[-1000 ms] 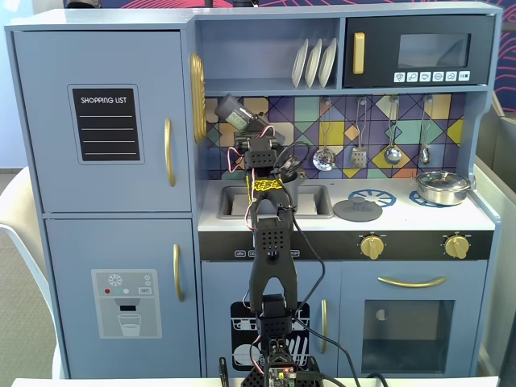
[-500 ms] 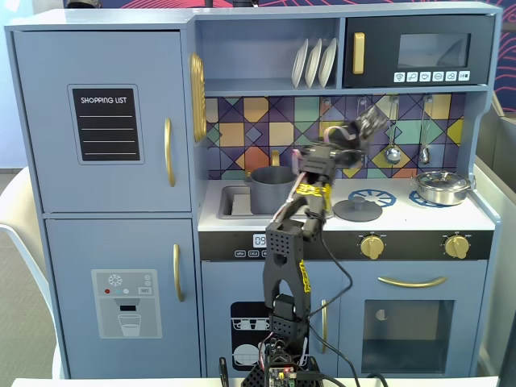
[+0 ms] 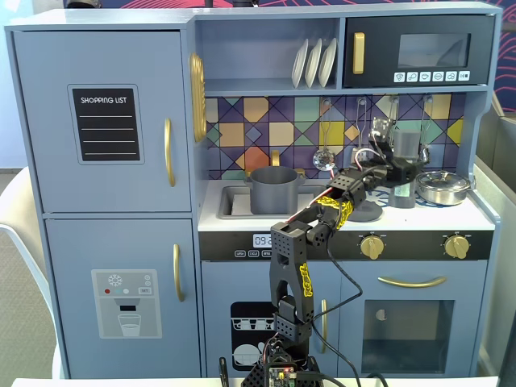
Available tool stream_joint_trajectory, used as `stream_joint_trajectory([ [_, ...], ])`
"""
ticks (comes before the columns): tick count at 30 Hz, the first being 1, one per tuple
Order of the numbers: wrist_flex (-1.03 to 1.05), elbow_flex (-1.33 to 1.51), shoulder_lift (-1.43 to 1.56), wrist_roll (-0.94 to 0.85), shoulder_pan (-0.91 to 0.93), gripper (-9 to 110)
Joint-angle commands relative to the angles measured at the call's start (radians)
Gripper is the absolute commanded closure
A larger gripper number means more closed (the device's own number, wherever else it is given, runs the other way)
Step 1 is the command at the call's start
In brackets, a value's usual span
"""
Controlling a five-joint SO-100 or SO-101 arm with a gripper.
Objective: Put salt in the gray recipient
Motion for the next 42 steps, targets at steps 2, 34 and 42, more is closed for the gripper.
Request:
stream_joint_trajectory([
  [2, -0.106, 0.017, 0.072, -0.015, 0.011, 101],
  [34, -0.434, 0.209, -0.035, 0.054, 0.029, 101],
  [42, -0.459, 0.216, -0.067, 0.061, 0.034, 101],
])
